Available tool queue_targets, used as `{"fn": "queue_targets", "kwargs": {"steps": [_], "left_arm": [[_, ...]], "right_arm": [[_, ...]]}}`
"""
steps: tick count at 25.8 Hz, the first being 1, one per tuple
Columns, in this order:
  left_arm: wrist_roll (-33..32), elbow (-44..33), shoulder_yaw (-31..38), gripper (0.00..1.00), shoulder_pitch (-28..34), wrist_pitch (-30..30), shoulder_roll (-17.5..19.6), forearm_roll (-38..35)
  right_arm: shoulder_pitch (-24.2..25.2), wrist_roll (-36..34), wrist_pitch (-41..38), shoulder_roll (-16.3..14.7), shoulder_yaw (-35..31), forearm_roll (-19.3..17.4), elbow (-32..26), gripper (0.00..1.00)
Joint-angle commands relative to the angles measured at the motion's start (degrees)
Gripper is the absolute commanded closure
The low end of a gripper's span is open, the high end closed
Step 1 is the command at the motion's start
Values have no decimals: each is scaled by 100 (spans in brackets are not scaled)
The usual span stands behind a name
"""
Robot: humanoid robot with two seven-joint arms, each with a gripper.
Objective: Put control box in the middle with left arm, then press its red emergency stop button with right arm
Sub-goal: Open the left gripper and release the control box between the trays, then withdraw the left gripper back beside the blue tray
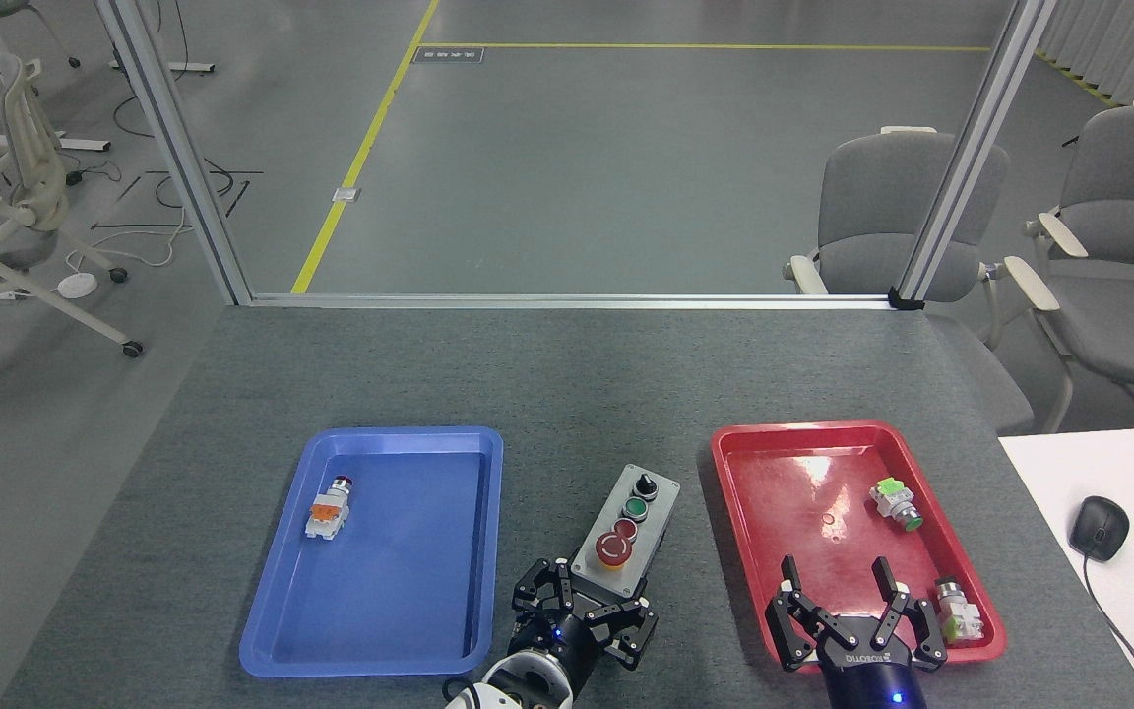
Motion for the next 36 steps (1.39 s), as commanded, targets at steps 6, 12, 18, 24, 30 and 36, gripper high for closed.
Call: {"fn": "queue_targets", "kwargs": {"steps": [6, 12, 18, 24, 30, 36], "left_arm": [[3, -9, 9, 10, 0, 7, 1, 1], [12, -17, 18, 4, 18, 7, 9, 1], [21, -131, 62, 2, 211, -72, 62, 1], [3, -782, 70, 1, 536, -212, 185, 36], [-5, -1318, 70, 1, 809, -230, 669, 36], [3, -1432, 255, 1, 949, -230, 994, 80]], "right_arm": [[-1, -1, 0, -8, -3, 0, -1, 2], [-1, -1, 0, -8, -3, 0, -1, 2], [-1, -1, 0, -34, -12, 0, -1, 2], [-1, -1, 9, -26, -3, 0, -1, 2], [7, -1, 9, -43, -3, 0, -10, 2], [16, -1, 27, -52, -12, 0, -80, 2]]}}
